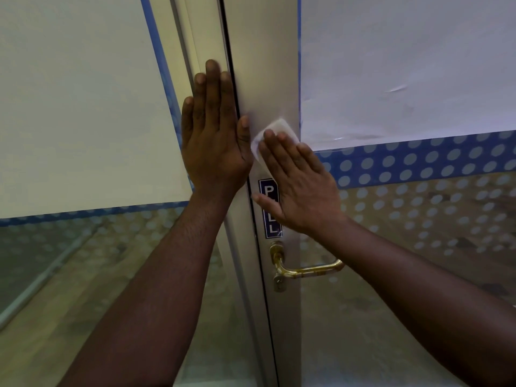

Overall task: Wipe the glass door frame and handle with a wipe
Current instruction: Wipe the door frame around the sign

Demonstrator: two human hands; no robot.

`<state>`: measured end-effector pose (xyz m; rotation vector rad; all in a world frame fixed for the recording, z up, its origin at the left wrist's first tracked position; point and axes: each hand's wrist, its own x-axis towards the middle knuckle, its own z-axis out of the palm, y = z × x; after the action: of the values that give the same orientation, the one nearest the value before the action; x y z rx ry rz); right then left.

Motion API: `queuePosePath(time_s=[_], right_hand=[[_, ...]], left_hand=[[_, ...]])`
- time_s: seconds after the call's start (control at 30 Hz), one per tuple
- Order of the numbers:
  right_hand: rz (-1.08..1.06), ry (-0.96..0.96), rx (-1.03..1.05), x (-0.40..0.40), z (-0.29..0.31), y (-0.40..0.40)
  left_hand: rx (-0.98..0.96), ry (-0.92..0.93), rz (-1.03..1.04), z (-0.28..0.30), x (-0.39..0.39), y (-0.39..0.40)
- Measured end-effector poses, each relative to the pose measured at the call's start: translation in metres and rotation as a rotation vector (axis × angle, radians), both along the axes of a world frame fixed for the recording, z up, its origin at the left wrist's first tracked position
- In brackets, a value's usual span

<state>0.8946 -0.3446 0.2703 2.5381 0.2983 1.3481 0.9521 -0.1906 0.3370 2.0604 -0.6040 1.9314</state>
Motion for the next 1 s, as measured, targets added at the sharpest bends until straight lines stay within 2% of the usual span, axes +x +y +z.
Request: queuePosePath(time_s=[0.07,0.2,0.37,0.53,0.73,0.9,1.0], right_hand=[[0.043,0.042,0.012,0.000,-0.003,0.009],[0.036,0.194,-0.221,-0.019,-0.033,-0.011],[-0.005,0.064,-0.007,-0.014,0.013,-0.003],[0.007,0.240,-0.160,-0.031,-0.018,-0.005],[0.009,0.213,-0.025,-0.034,-0.021,-0.002],[-0.027,0.313,-0.119,-0.047,-0.045,-0.018],[-0.054,0.277,-0.012,-0.046,-0.037,-0.012]], left_hand=[[0.005,-0.001,-0.007,0.000,0.000,0.000],[0.004,0.011,-0.020,0.000,-0.002,0.002],[0.014,0.016,-0.025,0.000,-0.002,0.001],[0.014,0.029,-0.030,0.000,-0.004,0.003],[0.054,0.023,-0.008,0.000,-0.003,0.007],[0.053,0.009,-0.004,0.000,0.000,0.006],[0.045,0.009,-0.011,0.000,0.001,0.007]])
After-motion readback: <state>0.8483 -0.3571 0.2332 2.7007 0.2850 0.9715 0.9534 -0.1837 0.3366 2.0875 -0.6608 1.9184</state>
